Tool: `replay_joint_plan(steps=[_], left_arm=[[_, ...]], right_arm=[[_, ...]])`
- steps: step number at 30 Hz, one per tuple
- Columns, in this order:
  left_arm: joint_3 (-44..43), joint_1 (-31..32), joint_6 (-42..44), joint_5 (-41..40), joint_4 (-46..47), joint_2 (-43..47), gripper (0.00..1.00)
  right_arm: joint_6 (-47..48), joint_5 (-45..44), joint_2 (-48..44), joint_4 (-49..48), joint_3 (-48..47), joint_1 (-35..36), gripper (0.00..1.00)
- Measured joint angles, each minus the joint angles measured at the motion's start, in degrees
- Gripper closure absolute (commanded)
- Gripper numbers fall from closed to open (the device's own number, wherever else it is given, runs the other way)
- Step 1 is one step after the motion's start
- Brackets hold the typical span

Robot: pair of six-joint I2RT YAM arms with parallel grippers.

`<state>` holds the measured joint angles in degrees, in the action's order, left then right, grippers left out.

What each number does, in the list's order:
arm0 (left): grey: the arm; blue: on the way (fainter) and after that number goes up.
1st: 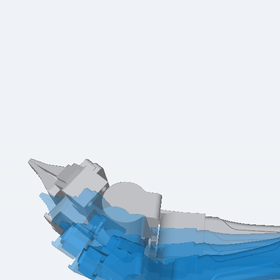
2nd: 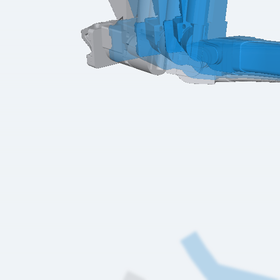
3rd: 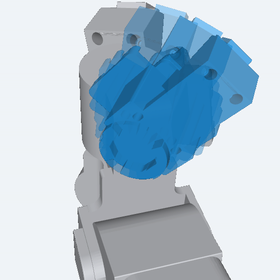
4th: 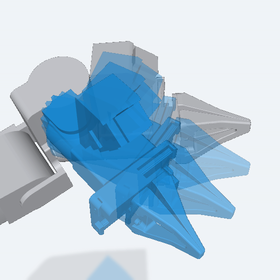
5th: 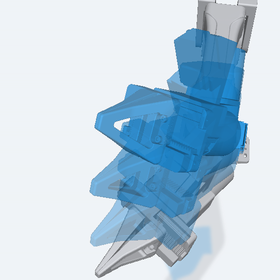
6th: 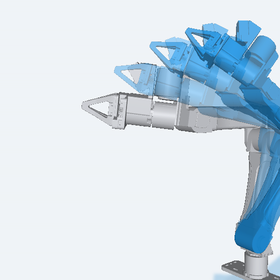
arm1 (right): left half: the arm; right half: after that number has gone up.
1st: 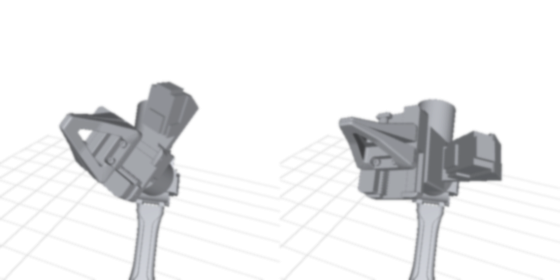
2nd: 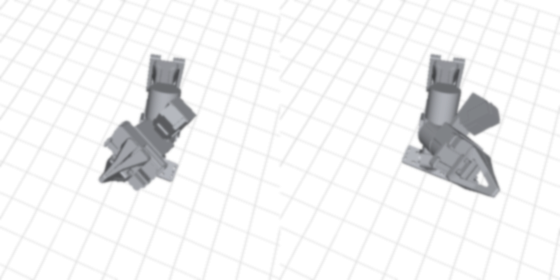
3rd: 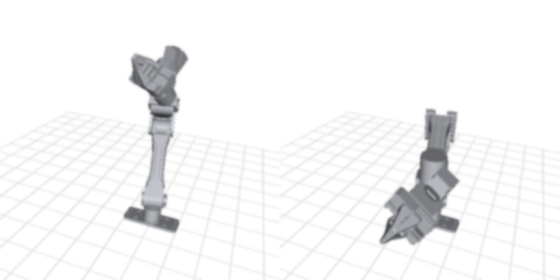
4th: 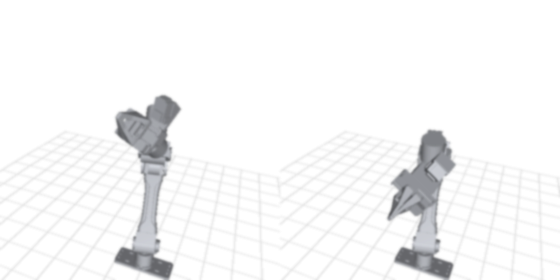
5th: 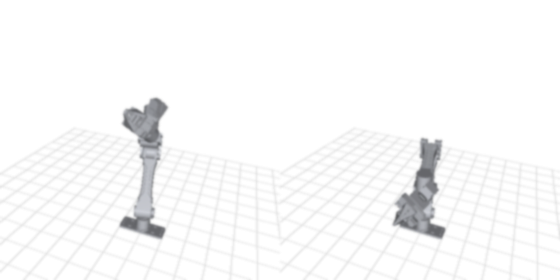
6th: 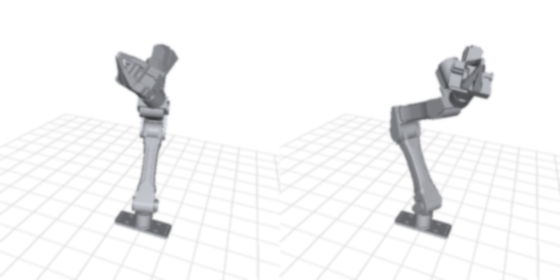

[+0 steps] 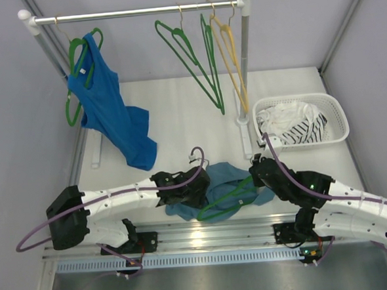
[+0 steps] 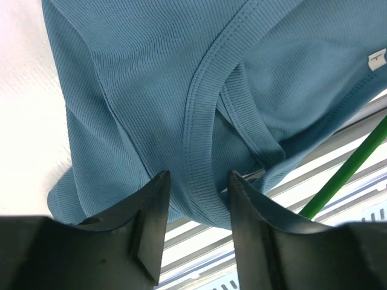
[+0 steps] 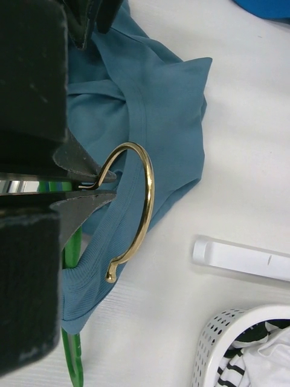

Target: Place the tank top on the hanger

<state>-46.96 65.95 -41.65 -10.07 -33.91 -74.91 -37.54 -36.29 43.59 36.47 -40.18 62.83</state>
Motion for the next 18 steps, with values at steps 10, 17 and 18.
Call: replay_joint_plan(steps=[10,17,18], left_arm=[[0.0,0.1,0.0,0.2,0.0,-0.5,1.00],[1.1,0.1,-0.6,0.3,0.1,2.2,1.00],[1.4,0.1,-0.7,0.4,0.1,2.6,1.00]], right_arm=[[-1.6,-2.5,1.0,1.3,-0.8,0.0,1.00],[-3.2,-6.9,2.4,3.6,-2.2,0.0,1.00],[-3.3,-7.5,2.6,3.7,-2.4,0.0,1.00]])
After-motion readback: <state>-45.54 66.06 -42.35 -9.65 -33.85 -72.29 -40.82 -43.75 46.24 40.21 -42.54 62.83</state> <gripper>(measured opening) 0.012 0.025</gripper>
